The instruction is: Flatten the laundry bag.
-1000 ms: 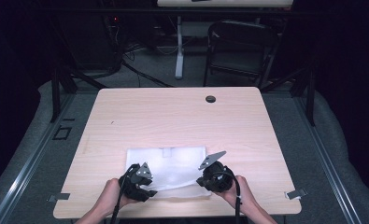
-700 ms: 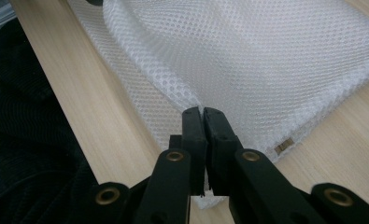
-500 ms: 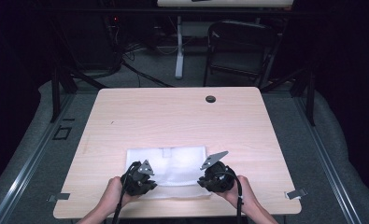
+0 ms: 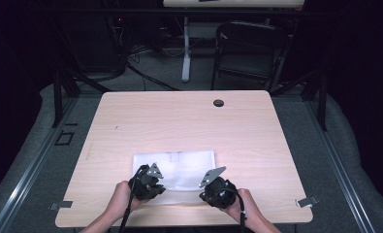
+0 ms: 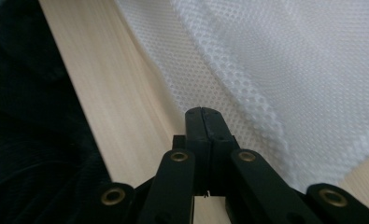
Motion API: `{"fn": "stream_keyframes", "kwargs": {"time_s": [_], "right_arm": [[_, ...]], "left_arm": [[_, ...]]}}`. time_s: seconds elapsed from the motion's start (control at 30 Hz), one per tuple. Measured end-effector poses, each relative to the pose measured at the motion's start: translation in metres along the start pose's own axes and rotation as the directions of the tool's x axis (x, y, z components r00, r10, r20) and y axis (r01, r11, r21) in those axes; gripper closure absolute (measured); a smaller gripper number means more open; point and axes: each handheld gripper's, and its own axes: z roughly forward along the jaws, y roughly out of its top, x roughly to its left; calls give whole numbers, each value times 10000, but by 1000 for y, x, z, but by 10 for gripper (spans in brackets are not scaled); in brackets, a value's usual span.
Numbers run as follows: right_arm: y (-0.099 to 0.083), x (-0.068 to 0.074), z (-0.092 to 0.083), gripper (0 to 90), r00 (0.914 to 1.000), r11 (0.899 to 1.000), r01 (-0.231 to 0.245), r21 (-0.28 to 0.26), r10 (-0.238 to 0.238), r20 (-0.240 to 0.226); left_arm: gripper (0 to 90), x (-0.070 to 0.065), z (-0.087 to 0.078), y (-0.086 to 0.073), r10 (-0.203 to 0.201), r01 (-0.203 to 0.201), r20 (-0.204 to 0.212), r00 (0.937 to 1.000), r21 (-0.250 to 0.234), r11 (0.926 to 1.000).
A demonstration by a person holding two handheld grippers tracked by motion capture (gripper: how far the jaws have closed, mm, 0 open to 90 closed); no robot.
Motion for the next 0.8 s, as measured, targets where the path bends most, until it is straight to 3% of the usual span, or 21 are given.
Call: {"fn": "stream_keyframes", "kwargs": {"time_s": [0.17, 0.3, 0.7, 0.8], "right_arm": [[2, 2, 24, 900, 9975, 9990, 406, 181, -416, 577], [-5, -3, 33, 900, 9950, 9984, 394, 396, -428, 903], [-7, -1, 38, 900, 9933, 9960, 618, 648, -677, 934], [-6, 0, 38, 900, 9923, 9949, 713, 713, -780, 965]], "left_arm": [[875, 1, -1, -1, 28, -28, -16, 10000, -57, 10000], [875, 1, -2, 0, 34, -34, -10, 10000, -128, 9999], [876, 0, -11, 2, -151, 142, -167, 9997, -505, 9986], [877, 2, -15, 3, -393, 379, -204, 9990, -669, 9970]]}}
